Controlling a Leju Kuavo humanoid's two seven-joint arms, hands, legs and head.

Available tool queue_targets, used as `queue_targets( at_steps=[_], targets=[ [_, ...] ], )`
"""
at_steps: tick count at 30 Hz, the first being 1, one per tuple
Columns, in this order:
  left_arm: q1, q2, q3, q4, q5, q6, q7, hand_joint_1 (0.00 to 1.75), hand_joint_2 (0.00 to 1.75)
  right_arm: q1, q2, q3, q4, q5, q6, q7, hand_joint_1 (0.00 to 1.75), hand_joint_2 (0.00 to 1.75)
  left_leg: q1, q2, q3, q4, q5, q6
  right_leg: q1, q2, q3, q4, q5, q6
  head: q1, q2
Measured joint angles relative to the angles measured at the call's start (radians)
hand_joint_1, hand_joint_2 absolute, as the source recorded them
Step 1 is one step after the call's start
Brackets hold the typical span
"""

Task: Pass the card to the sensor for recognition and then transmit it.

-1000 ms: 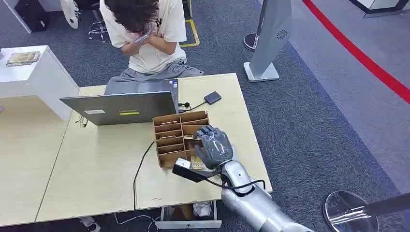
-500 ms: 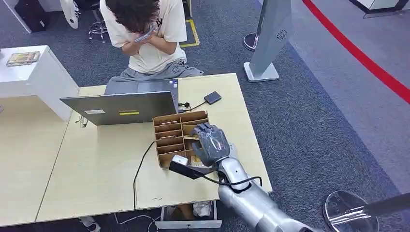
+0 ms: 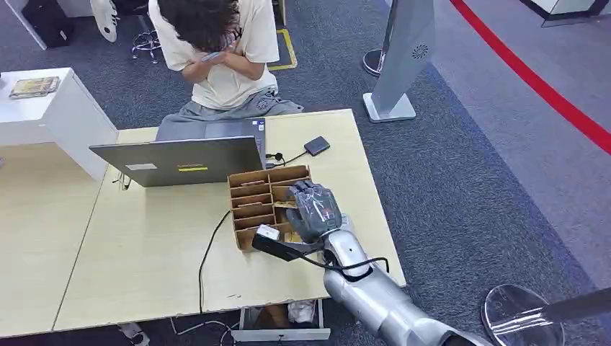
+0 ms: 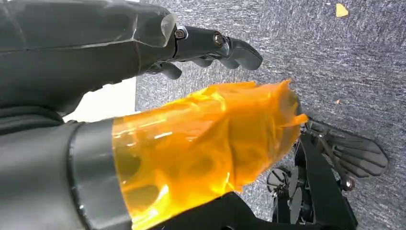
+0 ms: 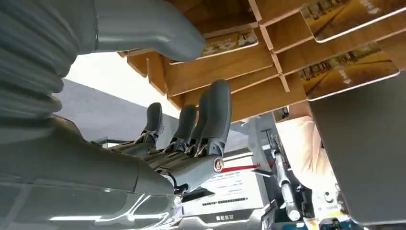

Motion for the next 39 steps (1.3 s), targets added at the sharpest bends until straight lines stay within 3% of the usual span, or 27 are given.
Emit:
queue_targets(
  at_steps=[7,11,13,19,20,23,27,34,39],
  targets=[
    [0.000,0.000,0.000,0.000,0.000,0.000,0.000,0.00,0.00,-0.005,0.000,-0.003,0.032,0.000,0.000,0.004,0.99,1.75,0.000,0.000,0.000,0.000,0.000,0.000,0.000,0.000,0.000,0.000,0.000,0.000,0.000,0.000],
    [0.000,0.000,0.000,0.000,-0.001,-0.001,0.000,0.00,0.00,-0.016,0.002,-0.007,0.060,-0.001,-0.002,0.006,0.94,1.75,0.000,0.000,0.000,0.000,0.000,0.000,0.000,0.000,0.000,0.000,0.000,0.000,0.000,0.000],
    [0.000,0.000,0.000,0.000,-0.001,-0.001,0.000,0.00,0.00,-0.024,0.003,-0.010,0.078,-0.002,-0.003,0.008,1.05,1.75,0.000,0.000,0.000,0.000,0.000,0.000,0.000,0.000,0.000,0.000,0.000,0.000,0.000,0.000],
    [0.000,0.000,0.000,0.000,-0.003,-0.001,0.000,0.00,0.00,-0.045,0.005,-0.035,0.123,-0.005,-0.011,0.007,1.12,1.75,0.000,0.000,0.000,0.000,0.000,0.000,0.000,0.000,0.000,0.000,0.000,0.000,0.000,0.000],
    [0.000,0.000,0.000,0.000,-0.003,-0.002,0.000,0.00,0.00,-0.046,0.005,-0.038,0.129,-0.005,-0.012,0.007,1.38,1.75,0.000,0.000,0.000,0.000,0.000,0.000,0.000,0.000,0.000,0.000,0.000,0.000,0.000,0.000],
    [0.000,0.000,0.000,0.000,-0.004,-0.002,0.000,0.00,0.00,-0.052,0.010,-0.050,0.140,-0.015,-0.014,0.006,1.69,1.75,0.000,0.000,0.000,0.000,0.000,0.000,0.000,0.000,0.000,0.000,0.000,0.000,0.000,0.000],
    [0.000,0.000,0.000,0.000,-0.004,-0.002,0.001,0.00,0.00,-0.053,0.011,-0.057,0.151,-0.016,-0.015,0.006,1.75,1.75,0.000,0.000,0.000,0.000,0.000,0.000,0.000,0.000,0.000,0.000,0.000,0.000,0.000,0.000],
    [0.000,0.000,0.000,0.000,-0.004,-0.003,0.001,0.00,0.00,-0.055,0.012,-0.067,0.168,-0.015,-0.014,0.008,1.66,1.75,0.000,0.000,0.000,0.000,0.000,0.000,0.000,0.000,0.000,0.000,0.000,0.000,0.000,0.000],
    [0.000,0.000,0.000,0.000,-0.004,-0.004,0.002,0.00,0.00,-0.060,0.013,-0.073,0.178,-0.015,-0.014,0.009,1.27,1.75,0.000,0.000,0.000,0.001,0.000,0.000,0.000,0.000,0.000,0.000,0.000,0.000,0.000,0.000]
  ],
)
